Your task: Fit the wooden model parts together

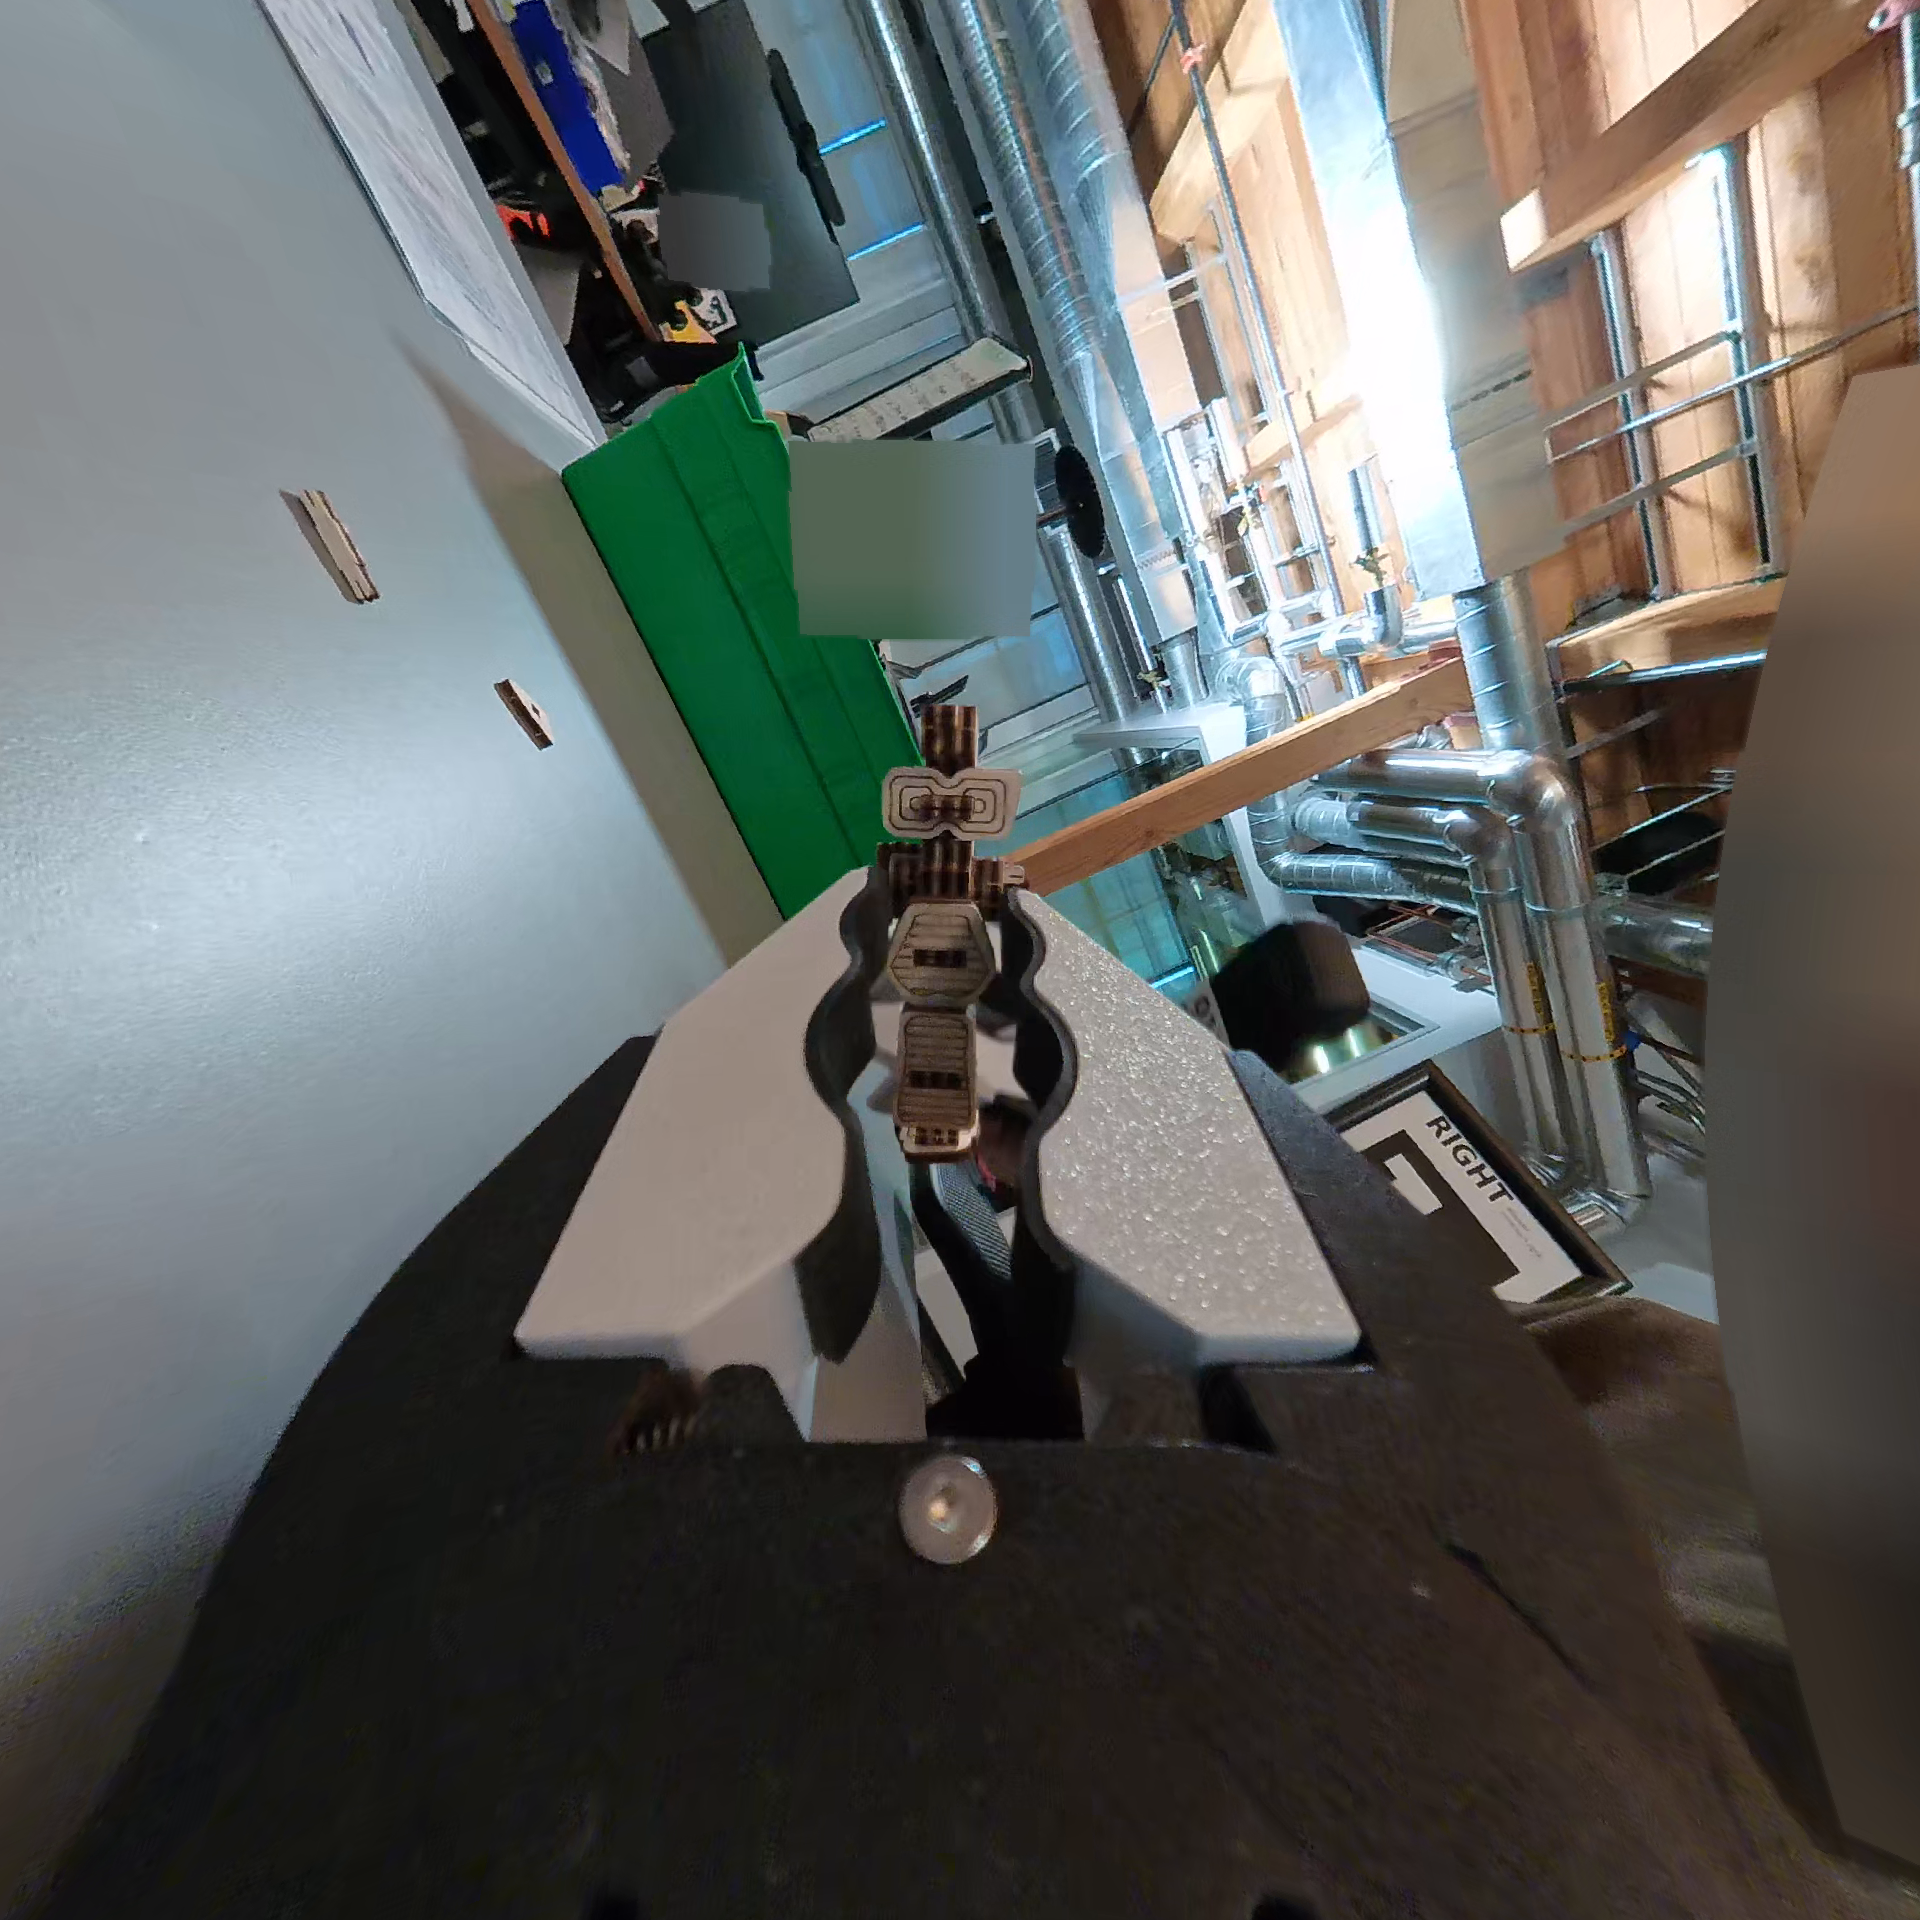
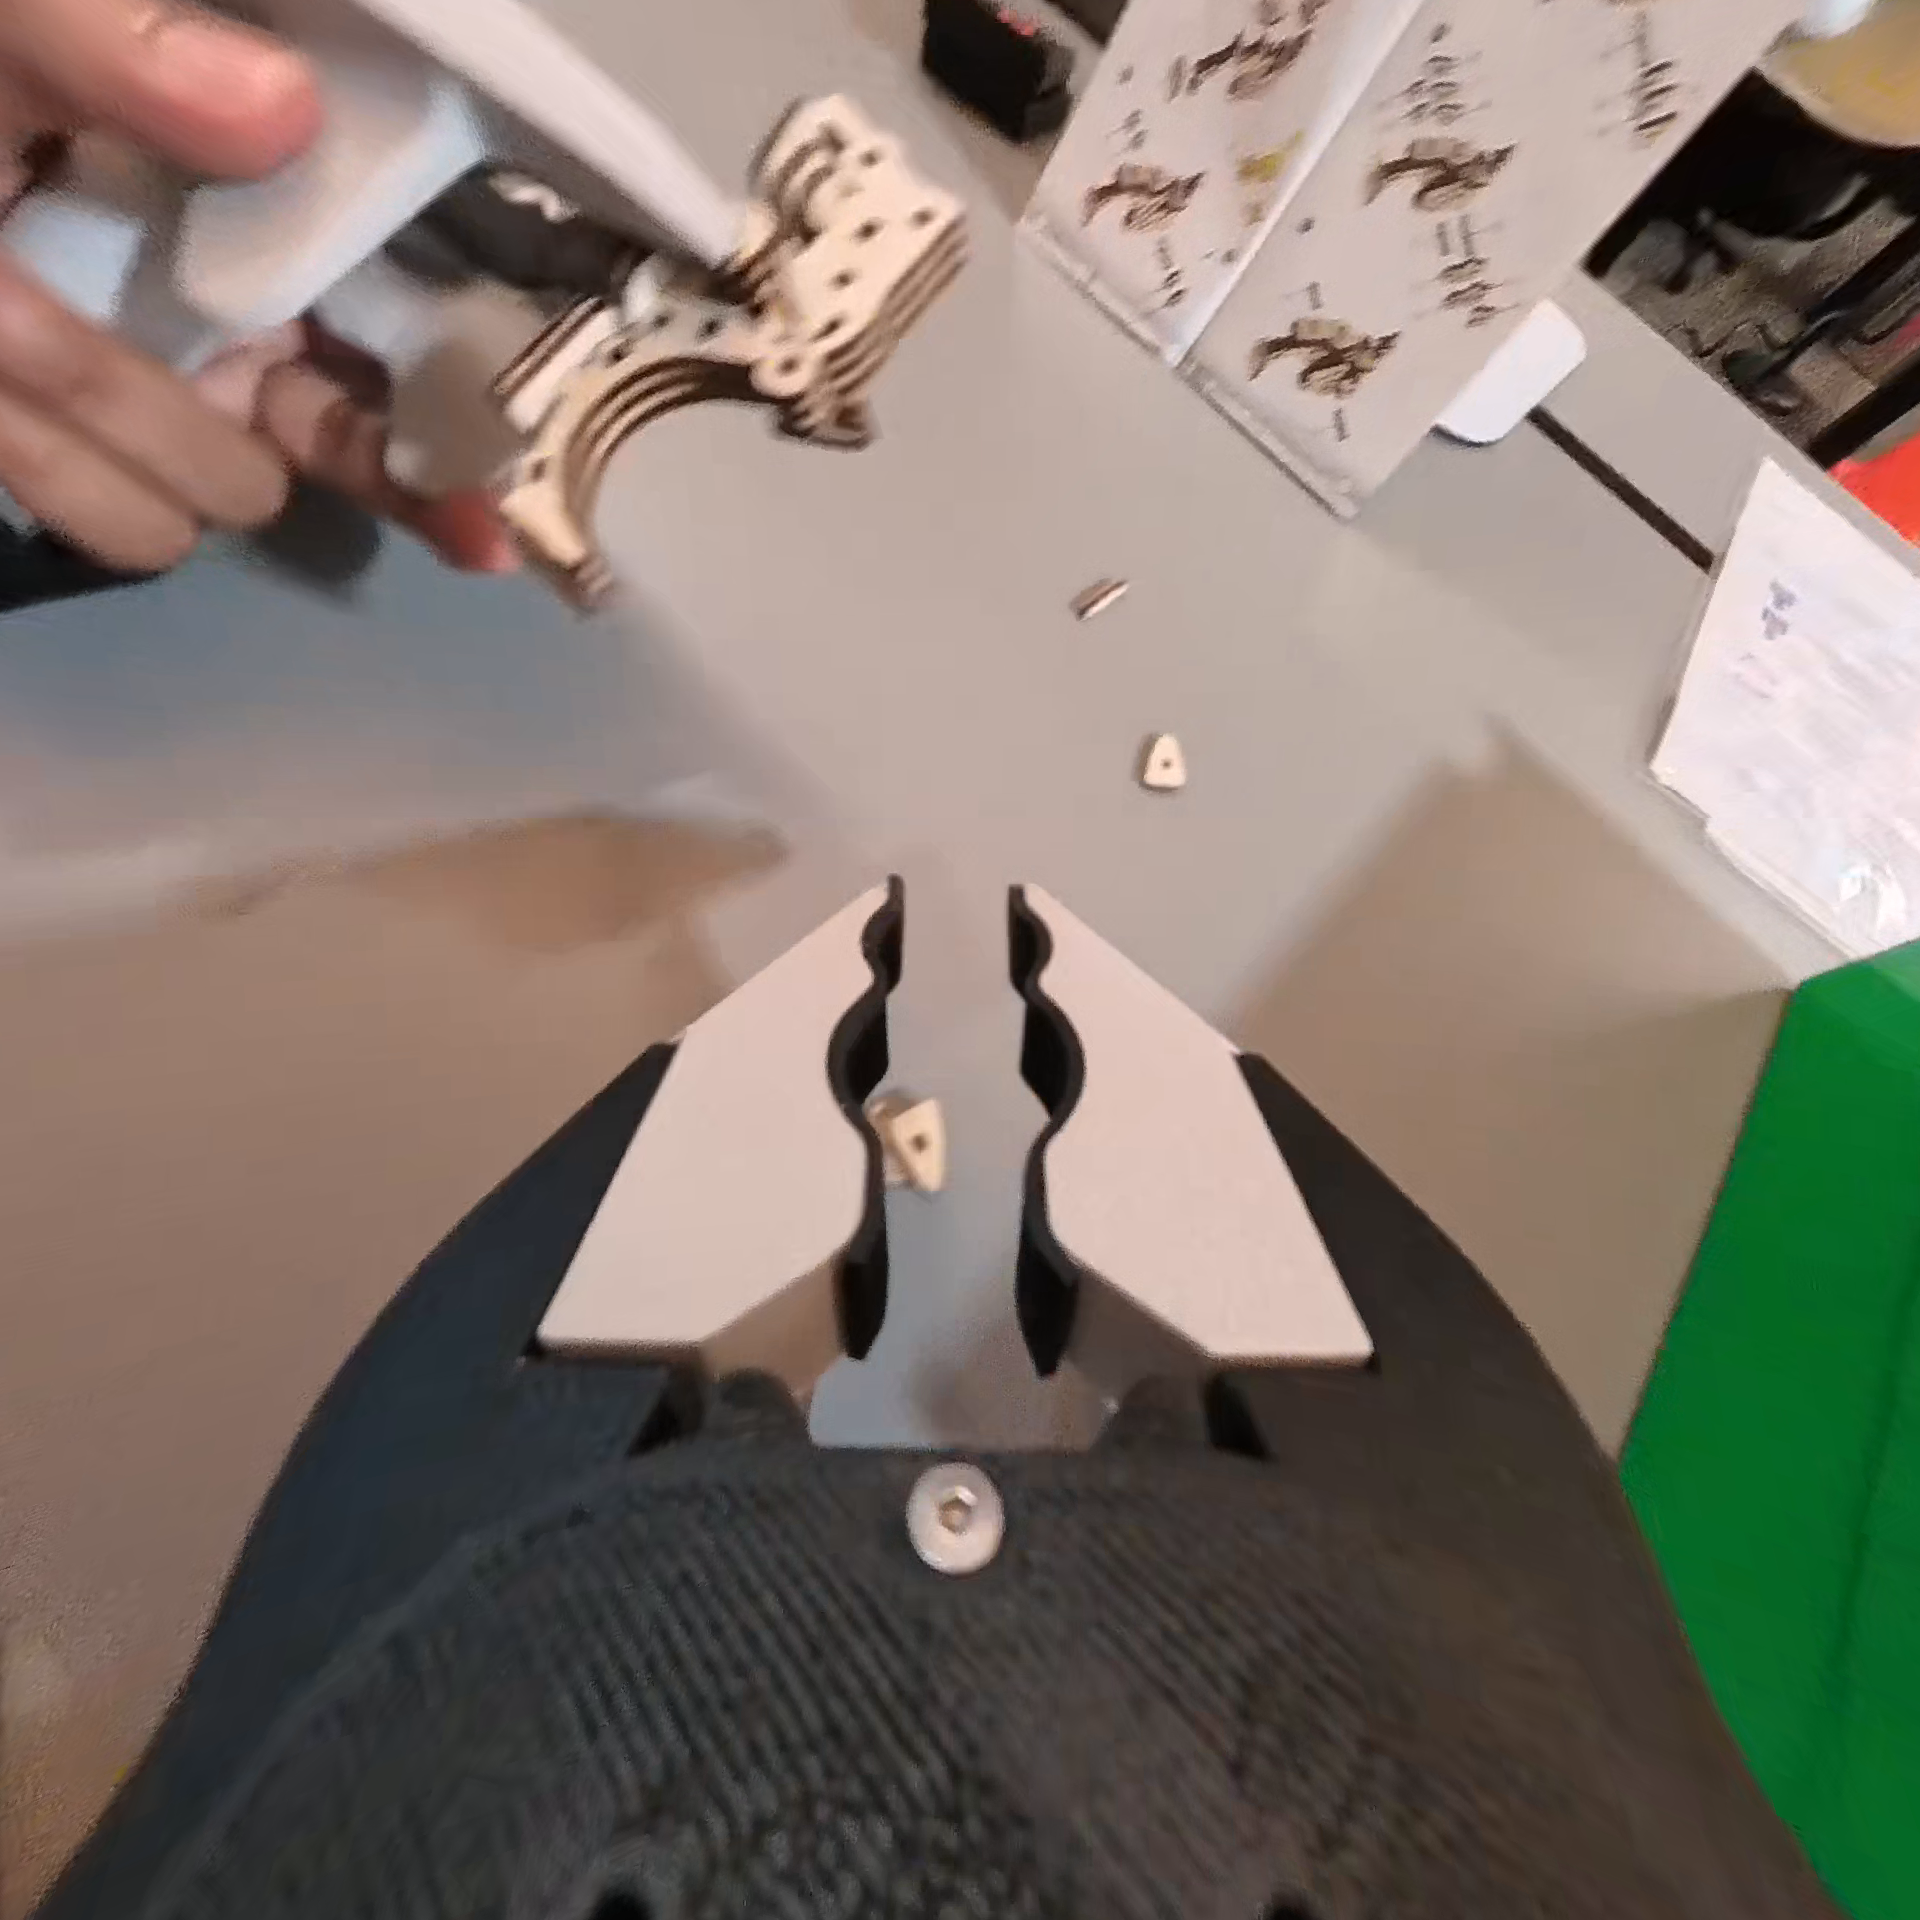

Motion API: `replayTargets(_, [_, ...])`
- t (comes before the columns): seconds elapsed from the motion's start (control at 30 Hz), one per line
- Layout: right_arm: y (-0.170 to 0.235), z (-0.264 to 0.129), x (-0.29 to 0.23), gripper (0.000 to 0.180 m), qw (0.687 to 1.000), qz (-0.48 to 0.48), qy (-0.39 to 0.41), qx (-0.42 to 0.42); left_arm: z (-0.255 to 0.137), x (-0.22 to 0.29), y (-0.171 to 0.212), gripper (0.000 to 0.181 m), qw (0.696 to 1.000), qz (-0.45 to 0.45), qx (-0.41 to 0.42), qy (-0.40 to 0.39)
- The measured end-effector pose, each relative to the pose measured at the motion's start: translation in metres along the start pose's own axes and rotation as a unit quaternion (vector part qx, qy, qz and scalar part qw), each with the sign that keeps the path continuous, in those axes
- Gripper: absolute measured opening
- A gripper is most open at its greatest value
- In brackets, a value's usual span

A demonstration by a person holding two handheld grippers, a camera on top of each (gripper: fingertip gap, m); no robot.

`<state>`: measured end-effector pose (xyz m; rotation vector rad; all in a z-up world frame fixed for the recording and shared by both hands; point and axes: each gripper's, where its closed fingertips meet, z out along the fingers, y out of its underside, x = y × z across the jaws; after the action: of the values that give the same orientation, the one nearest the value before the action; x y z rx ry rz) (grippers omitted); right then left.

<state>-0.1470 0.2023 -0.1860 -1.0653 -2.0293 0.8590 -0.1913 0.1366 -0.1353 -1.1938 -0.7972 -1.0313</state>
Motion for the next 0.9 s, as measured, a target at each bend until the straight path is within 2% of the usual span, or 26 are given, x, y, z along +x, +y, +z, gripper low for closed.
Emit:
replayTargets(0.13, [-0.005,0.033,0.029,0.036,0.998,0.049,-0.041,-0.016,0.002,-0.002,-0.002,0.017,1.0,-0.004,0.004,-0.002])
replayTargets(0.23, [-0.003,0.065,0.043,0.045,0.995,0.055,-0.063,-0.063,0.004,-0.003,-0.004,0.017,1.0,-0.005,0.005,-0.002])
replayTargets(0.3, [0.002,0.082,0.047,0.045,0.992,0.049,-0.066,-0.098,0.004,-0.003,-0.004,0.017,1.0,-0.004,0.003,-0.003])
replayTargets(0.37, [-0.001,0.089,0.048,0.03,0.992,0.052,-0.065,-0.098,0.004,-0.003,-0.004,0.017,1.0,-0.006,0.003,0.0])
replayTargets(0.47, [0.0,0.085,0.033,0.0,0.99,0.034,-0.085,-0.103,0.004,-0.002,-0.003,0.018,1.0,-0.009,0.0,0.004])
replayTargets(0.7, [0.007,0.047,-0.026,0.0,0.989,-0.037,-0.09,-0.116,0.001,0.003,-0.002,0.017,1.0,-0.015,-0.002,0.021])
replayTargets(0.8, [0.003,0.032,-0.032,0.0,0.994,-0.06,-0.034,-0.082,-0.001,0.005,-0.004,0.017,0.999,-0.017,0.004,0.031])
replayTargets(0.9, [-0.009,0.027,-0.001,0.002,0.997,-0.059,0.041,-0.022,-0.001,0.005,-0.005,0.017,0.999,-0.018,0.009,0.032])
